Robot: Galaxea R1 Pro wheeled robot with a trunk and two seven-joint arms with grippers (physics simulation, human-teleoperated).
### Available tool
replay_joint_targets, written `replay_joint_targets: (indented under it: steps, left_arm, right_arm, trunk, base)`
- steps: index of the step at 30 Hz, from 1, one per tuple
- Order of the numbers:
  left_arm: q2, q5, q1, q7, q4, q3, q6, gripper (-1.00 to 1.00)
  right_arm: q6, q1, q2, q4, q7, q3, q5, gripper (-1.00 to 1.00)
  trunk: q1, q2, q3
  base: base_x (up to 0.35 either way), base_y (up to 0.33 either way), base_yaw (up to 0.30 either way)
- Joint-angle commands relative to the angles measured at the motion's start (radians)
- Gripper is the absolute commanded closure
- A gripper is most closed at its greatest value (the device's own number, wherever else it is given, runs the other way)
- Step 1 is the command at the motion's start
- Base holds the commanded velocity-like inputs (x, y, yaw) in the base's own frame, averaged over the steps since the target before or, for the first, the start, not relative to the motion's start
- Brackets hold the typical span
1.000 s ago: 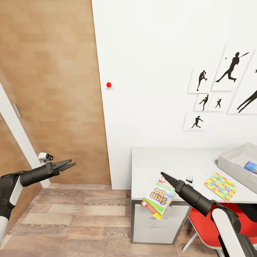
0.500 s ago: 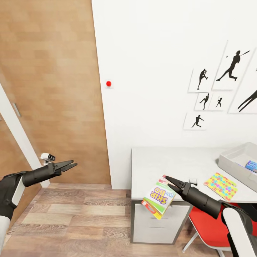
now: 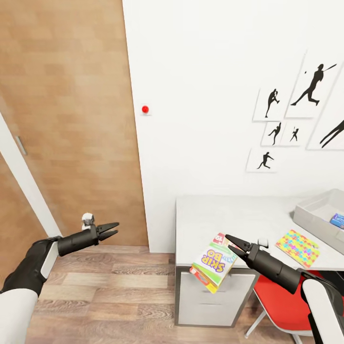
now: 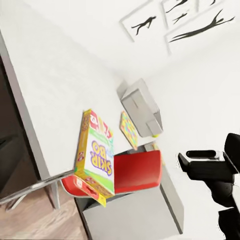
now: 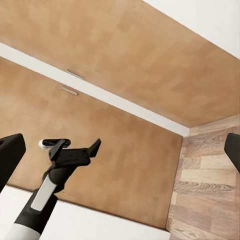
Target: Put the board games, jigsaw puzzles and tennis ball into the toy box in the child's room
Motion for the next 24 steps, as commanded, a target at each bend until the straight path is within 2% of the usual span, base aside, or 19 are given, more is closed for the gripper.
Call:
replay_joint_targets:
  steps: [1,5,9,16,21,24]
  left_arm:
    - [-0.006,0.003,-0.001,0.009,0.006,0.000,0.008,-1.00]
    - [-0.042,0.001,-0.002,0.074,0.079,-0.002,0.003,-1.00]
    - [-0.057,0.003,-0.004,0.143,0.171,-0.002,-0.026,-1.00]
    - [-0.079,0.001,-0.005,0.171,0.227,-0.002,-0.063,-1.00]
    - [-0.086,0.001,-0.005,0.175,0.234,-0.002,-0.068,-1.00]
    - [-0.100,0.000,-0.005,0.176,0.236,-0.002,-0.069,-1.00]
  right_arm:
    - [0.004,-0.001,0.000,0.000,0.008,-0.002,0.007,-1.00]
    - [0.004,-0.001,0.000,0.000,0.008,-0.002,0.007,-1.00]
    - [0.004,-0.001,0.001,0.000,0.008,-0.002,0.007,-1.00]
    - [0.004,-0.001,0.000,0.000,0.008,-0.003,0.007,-1.00]
    - [0.004,-0.001,0.000,0.001,0.008,-0.004,0.007,-1.00]
    - [0.004,-0.001,0.000,0.001,0.008,-0.005,0.007,-1.00]
  trunk:
    - [0.004,-0.008,-0.005]
    - [0.019,-0.036,-0.017]
    - [0.035,-0.064,-0.030]
    - [0.062,-0.113,-0.052]
    - [0.081,-0.148,-0.067]
    - [0.092,-0.169,-0.077]
  base:
    - [0.000,0.000,0.000]
    - [0.000,0.000,0.000]
    - [0.000,0.000,0.000]
    - [0.000,0.000,0.000]
    - [0.000,0.000,0.000]
    - [0.000,0.000,0.000]
